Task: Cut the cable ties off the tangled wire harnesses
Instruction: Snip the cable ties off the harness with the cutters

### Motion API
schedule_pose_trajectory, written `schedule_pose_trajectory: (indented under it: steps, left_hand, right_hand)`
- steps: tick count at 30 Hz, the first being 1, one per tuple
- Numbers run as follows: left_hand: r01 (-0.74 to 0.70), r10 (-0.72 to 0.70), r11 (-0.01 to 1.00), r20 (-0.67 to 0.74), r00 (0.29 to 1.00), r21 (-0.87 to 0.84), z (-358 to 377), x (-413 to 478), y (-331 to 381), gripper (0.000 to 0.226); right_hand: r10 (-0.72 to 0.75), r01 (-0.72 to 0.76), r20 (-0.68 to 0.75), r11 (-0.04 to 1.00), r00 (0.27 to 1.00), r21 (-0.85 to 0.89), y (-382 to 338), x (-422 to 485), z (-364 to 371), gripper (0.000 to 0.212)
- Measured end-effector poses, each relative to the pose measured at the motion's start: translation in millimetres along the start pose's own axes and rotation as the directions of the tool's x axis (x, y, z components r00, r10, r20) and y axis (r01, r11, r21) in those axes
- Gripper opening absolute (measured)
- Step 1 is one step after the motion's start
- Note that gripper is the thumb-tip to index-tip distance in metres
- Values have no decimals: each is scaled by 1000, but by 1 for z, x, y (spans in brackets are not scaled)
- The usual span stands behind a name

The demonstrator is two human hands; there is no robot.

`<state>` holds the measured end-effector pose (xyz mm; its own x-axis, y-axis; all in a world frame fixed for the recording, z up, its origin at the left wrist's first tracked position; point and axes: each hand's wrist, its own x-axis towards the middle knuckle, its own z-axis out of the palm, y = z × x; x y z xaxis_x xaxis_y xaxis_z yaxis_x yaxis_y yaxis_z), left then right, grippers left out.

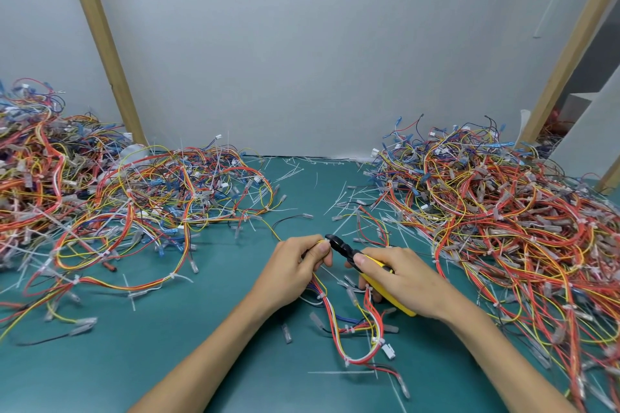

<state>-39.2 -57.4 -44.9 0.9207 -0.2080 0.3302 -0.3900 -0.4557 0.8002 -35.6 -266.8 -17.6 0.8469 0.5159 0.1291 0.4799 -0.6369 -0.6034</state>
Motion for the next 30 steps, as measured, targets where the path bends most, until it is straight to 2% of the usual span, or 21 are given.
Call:
schedule_pose_trajectory:
  steps: [20, 30]
  left_hand:
    - [-37, 37, 998, -12, 999, 42, 2, 0, -3, 33]
    - [-47, 49, 998, -47, 998, 47, 4, -2, -1, 34]
  right_hand:
    - [23, -24, -29, 999, 999, -23, 6, 2, 3, 35]
    - [11, -17, -46, 991, 999, -129, 4, 1, 5, 48]
